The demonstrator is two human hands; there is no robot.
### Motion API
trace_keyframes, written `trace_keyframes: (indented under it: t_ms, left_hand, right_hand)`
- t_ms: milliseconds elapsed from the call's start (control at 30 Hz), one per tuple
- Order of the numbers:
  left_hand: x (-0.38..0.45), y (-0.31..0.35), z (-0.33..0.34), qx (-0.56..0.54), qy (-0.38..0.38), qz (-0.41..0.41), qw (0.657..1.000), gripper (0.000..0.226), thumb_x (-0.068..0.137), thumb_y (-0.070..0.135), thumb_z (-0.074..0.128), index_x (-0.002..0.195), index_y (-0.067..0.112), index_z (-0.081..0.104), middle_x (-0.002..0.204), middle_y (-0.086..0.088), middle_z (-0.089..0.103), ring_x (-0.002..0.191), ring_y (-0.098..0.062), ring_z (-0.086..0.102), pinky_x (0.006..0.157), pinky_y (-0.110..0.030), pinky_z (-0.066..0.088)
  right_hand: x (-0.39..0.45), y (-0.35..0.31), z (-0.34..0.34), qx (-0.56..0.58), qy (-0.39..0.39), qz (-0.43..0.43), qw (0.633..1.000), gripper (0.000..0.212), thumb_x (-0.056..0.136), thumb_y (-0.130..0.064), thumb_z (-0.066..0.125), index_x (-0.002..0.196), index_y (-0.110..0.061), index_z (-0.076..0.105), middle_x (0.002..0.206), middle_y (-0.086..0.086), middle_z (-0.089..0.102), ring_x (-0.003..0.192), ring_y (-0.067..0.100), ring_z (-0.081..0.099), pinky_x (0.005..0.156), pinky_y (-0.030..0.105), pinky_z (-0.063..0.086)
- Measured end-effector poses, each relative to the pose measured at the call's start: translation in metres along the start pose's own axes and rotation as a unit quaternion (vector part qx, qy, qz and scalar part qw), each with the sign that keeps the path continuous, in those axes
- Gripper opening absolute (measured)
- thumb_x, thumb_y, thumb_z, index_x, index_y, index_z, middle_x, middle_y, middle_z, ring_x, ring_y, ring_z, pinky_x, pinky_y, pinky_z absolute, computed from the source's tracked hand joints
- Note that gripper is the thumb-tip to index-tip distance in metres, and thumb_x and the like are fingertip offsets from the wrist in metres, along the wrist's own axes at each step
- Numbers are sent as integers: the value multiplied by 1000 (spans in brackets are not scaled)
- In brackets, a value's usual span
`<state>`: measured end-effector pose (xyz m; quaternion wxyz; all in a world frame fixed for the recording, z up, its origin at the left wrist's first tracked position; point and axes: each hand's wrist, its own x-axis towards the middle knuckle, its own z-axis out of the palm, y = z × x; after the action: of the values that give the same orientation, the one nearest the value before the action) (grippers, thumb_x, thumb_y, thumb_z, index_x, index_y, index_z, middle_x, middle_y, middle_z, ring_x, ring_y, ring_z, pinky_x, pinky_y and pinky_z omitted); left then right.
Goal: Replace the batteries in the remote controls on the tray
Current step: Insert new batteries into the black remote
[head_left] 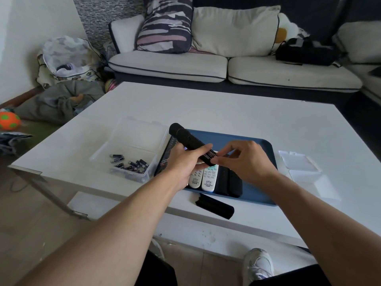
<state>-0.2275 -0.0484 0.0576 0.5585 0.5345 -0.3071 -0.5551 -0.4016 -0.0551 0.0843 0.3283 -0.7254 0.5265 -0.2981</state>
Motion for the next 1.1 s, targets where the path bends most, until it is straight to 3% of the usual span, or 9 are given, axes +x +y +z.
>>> trace_keyframes:
  t_ms: [67,233,400,533,733,833,933,1100]
  left_hand:
    - [0,0,-1,7,-8,-8,1000,34,82,11,82,105,3,58,104,-20,73,80,-24,77,62,-33,60]
    - [0,-2,-2,34,-47,-22,998,32,82,13,82,104,3,62,99,-15,74,85,-25,75,67,-36,61]
    - [-1,-3,0,54,-71,-27,996,25,82,13,82,96,6,63,92,-8,72,91,-26,73,70,-38,62]
    - [-4,-7,3,76,-107,-29,991,22,84,10,79,98,5,63,82,-1,75,75,-15,74,72,-38,62]
    - [-4,-6,1,75,-109,-19,991,29,86,3,75,112,5,62,85,1,77,85,-18,75,73,-38,62]
    - [1,-7,-1,76,-48,-19,996,36,82,4,80,113,-2,62,107,-15,74,94,-28,74,69,-36,61]
    - [5,-7,1,66,-4,-16,998,32,83,3,80,108,-3,62,107,-20,72,84,-25,76,63,-32,60]
    - [2,-10,11,70,2,-2,998,26,83,3,80,98,4,59,91,-12,71,70,-18,76,61,-29,60]
  right_hand:
    - [1,1,0,14,-10,18,1000,16,73,-41,87,77,-31,75,69,-2,71,54,8,57,51,16,41]
    - [2,7,-1,185,-70,133,971,32,66,-18,93,87,-7,71,83,10,74,68,12,66,71,26,53]
    - [0,11,-3,247,-85,194,945,41,67,-9,91,100,1,69,97,17,75,82,22,74,78,30,60]
    - [-3,11,-4,262,-124,222,931,36,74,-1,85,106,5,69,102,18,75,83,20,74,74,25,59]
    - [-3,6,-5,204,-105,202,952,35,75,-11,87,103,-1,69,95,16,77,74,19,72,65,25,59]
    - [-7,6,-4,83,-81,164,980,34,71,-29,91,90,-11,71,80,5,76,69,18,74,64,29,62]
    - [-11,5,-3,-90,-113,122,982,23,72,-36,88,76,-19,74,68,-3,73,63,19,73,66,35,64]
    - [-33,-2,24,-426,-225,51,875,45,71,-63,80,92,-25,68,86,-8,70,82,15,67,77,33,56]
